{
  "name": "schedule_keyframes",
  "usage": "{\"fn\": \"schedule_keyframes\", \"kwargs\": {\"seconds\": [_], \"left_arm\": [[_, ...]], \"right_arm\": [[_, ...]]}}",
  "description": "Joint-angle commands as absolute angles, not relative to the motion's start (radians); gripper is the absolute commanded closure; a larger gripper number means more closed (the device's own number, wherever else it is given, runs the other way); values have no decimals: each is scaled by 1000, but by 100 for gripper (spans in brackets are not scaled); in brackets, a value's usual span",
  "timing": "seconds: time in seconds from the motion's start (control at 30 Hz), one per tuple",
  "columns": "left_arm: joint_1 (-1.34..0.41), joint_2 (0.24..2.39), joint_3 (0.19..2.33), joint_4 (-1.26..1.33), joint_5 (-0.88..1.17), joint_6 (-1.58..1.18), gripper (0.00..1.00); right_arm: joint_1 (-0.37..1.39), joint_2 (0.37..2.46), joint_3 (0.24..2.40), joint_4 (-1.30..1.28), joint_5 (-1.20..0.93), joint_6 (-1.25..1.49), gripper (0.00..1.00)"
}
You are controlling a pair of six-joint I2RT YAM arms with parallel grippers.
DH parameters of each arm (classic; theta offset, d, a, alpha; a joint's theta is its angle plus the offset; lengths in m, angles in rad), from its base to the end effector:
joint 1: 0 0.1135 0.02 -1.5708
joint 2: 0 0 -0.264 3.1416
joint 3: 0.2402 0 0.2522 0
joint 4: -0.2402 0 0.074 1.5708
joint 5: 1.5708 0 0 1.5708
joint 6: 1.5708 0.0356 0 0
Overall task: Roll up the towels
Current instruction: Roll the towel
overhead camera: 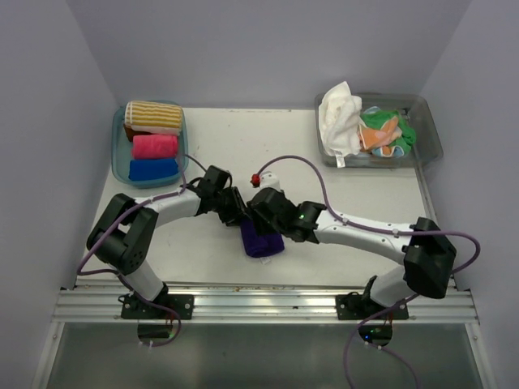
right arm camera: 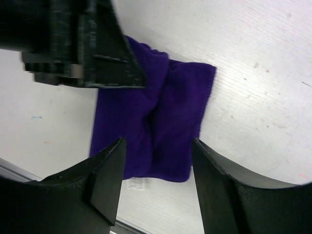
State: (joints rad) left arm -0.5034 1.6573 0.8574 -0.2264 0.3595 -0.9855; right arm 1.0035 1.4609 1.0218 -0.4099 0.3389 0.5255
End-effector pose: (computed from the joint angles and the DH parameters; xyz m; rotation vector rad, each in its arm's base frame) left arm 0.2674 -0.1615 0.1508 -0.5377 2.7903 -0.9161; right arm 0.1762 0.2545 0.2453 -0.4135 2.3456 0.3274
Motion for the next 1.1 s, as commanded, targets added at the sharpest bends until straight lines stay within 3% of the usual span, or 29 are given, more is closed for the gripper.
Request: {"fn": "schedule_keyframes", "kwargs": {"seconds": [0.0, 0.2, 0.57, 0.67, 0.83, 0.97, 1.07], "left_arm": [[-499, 1643, 844, -279, 313, -989, 70], [-499, 1647, 851, -291, 310, -996, 70], [-499, 1647, 868, -310, 305, -997, 70], [-499, 1648, 865, -308, 305, -1002, 69], [-499, 1644, 859, -302, 318, -1011, 67], [-497, 1631, 862, -305, 319, -1006, 53], [-492, 1617, 871, -305, 327, -1002, 39]], "right_arm": [[1097, 1555, 1120, -489, 547, 545, 39], [1281, 1754, 1282, -563, 826, 508, 36], [1367, 2060, 1477, -705, 1061, 512, 35], [1370, 2109, 1493, -764, 1120, 595, 40], [1370, 2108, 1460, -742, 1127, 621, 65], [1362, 2034, 1344, -683, 1114, 655, 80], [1339, 1849, 1141, -342, 984, 537, 85]]}}
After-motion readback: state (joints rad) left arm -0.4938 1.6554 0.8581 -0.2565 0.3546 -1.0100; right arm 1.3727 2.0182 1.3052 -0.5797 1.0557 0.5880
